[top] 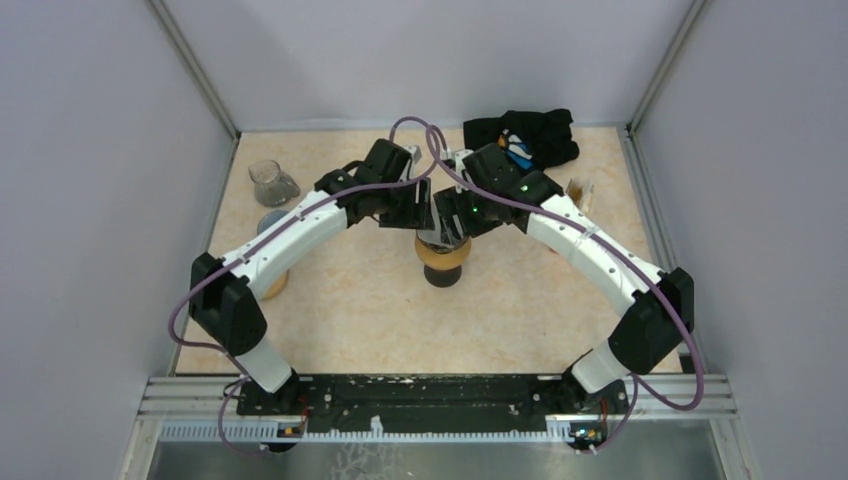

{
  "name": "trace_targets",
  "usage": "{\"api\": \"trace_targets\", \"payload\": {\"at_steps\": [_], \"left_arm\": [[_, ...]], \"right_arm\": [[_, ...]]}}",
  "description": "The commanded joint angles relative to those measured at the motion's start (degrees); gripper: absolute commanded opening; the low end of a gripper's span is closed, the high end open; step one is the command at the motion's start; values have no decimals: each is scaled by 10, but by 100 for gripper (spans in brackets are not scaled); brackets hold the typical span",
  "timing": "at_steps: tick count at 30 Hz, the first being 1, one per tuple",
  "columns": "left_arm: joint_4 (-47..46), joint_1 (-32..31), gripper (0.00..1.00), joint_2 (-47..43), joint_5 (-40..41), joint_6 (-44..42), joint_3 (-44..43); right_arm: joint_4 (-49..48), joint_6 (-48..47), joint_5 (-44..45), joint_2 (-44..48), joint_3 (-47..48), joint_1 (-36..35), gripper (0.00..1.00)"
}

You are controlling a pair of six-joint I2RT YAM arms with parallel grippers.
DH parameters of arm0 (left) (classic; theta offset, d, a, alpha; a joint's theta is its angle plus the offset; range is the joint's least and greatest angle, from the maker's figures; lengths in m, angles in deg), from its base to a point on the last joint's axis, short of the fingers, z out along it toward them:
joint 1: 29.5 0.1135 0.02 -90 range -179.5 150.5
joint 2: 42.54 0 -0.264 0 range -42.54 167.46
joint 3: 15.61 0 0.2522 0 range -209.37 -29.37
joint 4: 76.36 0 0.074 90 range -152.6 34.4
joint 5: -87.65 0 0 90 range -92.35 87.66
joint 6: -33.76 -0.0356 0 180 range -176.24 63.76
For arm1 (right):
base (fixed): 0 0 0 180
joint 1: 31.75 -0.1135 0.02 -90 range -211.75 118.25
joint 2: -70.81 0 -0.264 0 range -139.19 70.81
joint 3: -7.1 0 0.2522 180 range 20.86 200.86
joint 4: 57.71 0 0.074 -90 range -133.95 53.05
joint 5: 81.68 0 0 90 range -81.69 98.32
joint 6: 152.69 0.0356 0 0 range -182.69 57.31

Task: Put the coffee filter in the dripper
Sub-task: Adjust the coffee filter in the coffee dripper.

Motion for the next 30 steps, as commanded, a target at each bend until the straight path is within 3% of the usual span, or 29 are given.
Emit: {"api": "trace_targets", "payload": {"at_steps": [1, 10, 21, 30], "left_arm": [[-2, 5, 68, 13, 15, -9, -23], [6, 5, 67, 29, 17, -10, -26], [11, 5, 67, 20, 17, -13, -24], [9, 5, 67, 22, 12, -15, -24]], "right_arm": [[1, -16, -27, 12, 10, 4, 70], [22, -42, -49, 10, 6, 4, 71], [-21, -4, 36, 31, 21, 27, 72], [-65, 10, 48, 12, 8, 41, 72]]}}
